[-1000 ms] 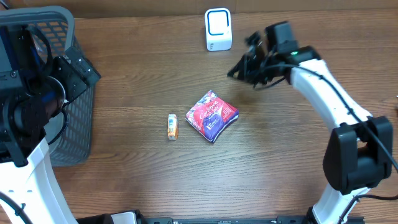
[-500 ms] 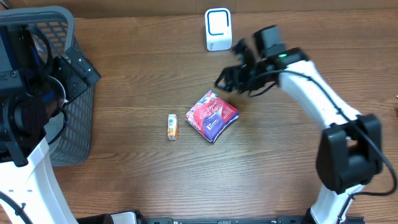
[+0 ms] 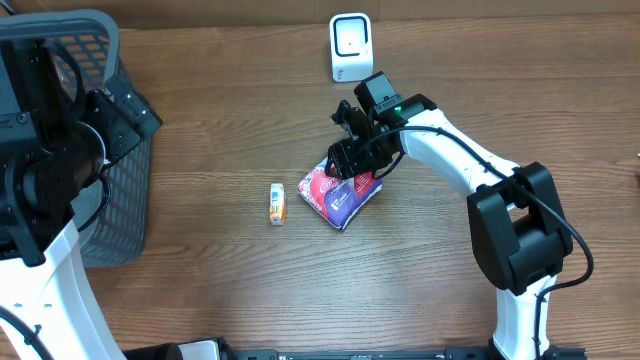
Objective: Scan the item barcode
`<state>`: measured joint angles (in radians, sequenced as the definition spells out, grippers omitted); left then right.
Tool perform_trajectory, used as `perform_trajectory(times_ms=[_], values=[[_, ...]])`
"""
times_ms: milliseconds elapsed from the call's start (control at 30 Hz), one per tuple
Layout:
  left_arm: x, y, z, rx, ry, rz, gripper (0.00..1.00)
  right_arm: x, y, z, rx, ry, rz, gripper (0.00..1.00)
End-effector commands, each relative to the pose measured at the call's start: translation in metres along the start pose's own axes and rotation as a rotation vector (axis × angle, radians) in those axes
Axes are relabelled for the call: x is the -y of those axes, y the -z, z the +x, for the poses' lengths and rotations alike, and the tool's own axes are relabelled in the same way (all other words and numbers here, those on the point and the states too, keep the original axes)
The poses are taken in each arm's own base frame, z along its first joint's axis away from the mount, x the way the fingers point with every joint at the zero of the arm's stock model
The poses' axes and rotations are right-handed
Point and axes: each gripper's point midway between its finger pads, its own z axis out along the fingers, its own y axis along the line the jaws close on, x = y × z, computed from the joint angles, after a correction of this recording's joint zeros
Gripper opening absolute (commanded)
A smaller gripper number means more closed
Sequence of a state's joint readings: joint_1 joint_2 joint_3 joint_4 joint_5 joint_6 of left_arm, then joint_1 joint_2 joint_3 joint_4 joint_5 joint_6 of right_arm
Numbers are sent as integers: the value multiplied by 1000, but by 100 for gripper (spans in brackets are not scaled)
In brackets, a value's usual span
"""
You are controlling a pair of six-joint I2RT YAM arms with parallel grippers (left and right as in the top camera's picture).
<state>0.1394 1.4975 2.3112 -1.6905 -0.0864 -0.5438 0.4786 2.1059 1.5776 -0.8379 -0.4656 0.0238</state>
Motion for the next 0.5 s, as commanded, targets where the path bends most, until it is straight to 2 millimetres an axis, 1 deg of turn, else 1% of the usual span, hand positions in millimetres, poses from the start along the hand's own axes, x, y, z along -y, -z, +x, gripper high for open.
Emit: perform_trajectory(times_ms=[0, 67, 133, 200, 300, 333, 367, 433, 467], values=[[0, -1, -2, 3, -12, 0, 100, 25, -18, 16, -69, -38, 79, 59], [0, -1, -2, 3, -12, 0, 100, 26, -16, 16, -69, -46, 81, 59], [0, -1, -2, 3, -12, 0, 100, 26, -12, 12, -62, -52, 82, 53], [0, -1, -2, 3, -12, 0, 100, 23, 7, 0, -42, -58, 87, 53], [0, -1, -2, 3, -12, 0, 100, 16, 32, -14, -20, -61, 117, 59], [0, -1, -2, 3, -12, 0, 100, 7, 47, -21, -7, -56, 125, 60], [0, -1, -2, 3, -12, 0, 100, -3, 56, -26, 3, -43, 122, 60], [0, -1, -2, 3, -12, 0, 100, -22, 67, -34, 19, -26, 114, 60], [0, -1, -2, 3, -12, 0, 100, -32, 69, -37, 28, -32, 108, 60]])
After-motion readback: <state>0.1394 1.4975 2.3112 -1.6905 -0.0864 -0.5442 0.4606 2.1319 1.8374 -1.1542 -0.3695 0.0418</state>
